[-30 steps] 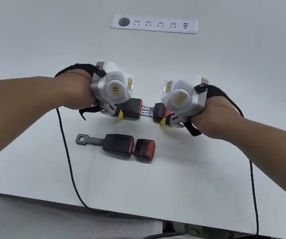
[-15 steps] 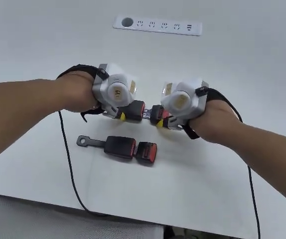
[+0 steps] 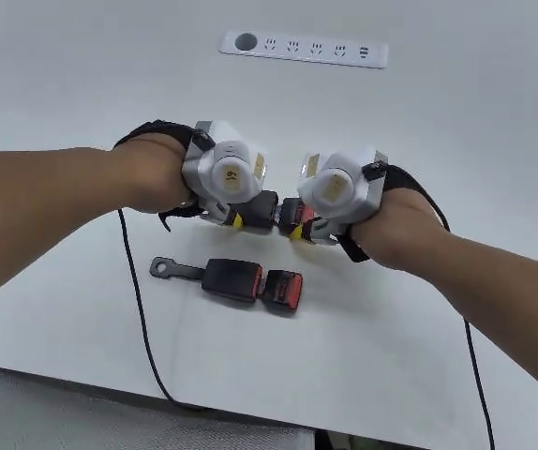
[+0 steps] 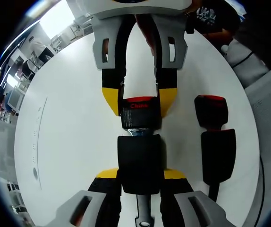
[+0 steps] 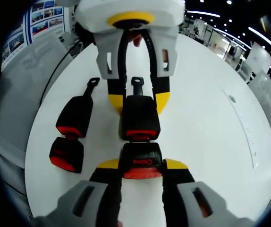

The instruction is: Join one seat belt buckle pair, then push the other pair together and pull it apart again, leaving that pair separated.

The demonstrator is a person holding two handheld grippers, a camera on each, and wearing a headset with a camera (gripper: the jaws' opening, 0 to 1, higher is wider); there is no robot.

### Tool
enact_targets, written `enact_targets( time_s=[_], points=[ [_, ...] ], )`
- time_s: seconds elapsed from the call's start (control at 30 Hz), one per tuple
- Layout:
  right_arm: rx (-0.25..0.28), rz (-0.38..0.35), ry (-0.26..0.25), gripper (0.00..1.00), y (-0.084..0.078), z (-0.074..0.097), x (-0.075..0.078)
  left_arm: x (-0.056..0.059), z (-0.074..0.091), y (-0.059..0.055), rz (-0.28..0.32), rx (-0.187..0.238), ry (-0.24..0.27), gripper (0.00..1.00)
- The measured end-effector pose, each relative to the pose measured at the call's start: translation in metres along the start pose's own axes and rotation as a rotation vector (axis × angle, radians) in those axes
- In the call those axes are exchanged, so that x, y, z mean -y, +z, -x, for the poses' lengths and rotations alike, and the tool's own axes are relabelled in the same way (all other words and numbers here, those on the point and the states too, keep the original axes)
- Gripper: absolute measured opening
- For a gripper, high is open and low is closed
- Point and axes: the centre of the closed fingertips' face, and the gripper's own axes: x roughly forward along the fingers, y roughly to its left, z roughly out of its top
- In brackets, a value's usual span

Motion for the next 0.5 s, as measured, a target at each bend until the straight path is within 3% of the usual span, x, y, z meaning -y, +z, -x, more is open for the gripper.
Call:
enact_targets(
  time_s=[0.5],
  points=[
    [0.041, -0.008, 0.02, 0.32, 0.0011, 0.0038, -0.0032, -0.0005, 0.0011, 0.0003, 0.018, 0.011, 0.01, 0.31]
  ],
)
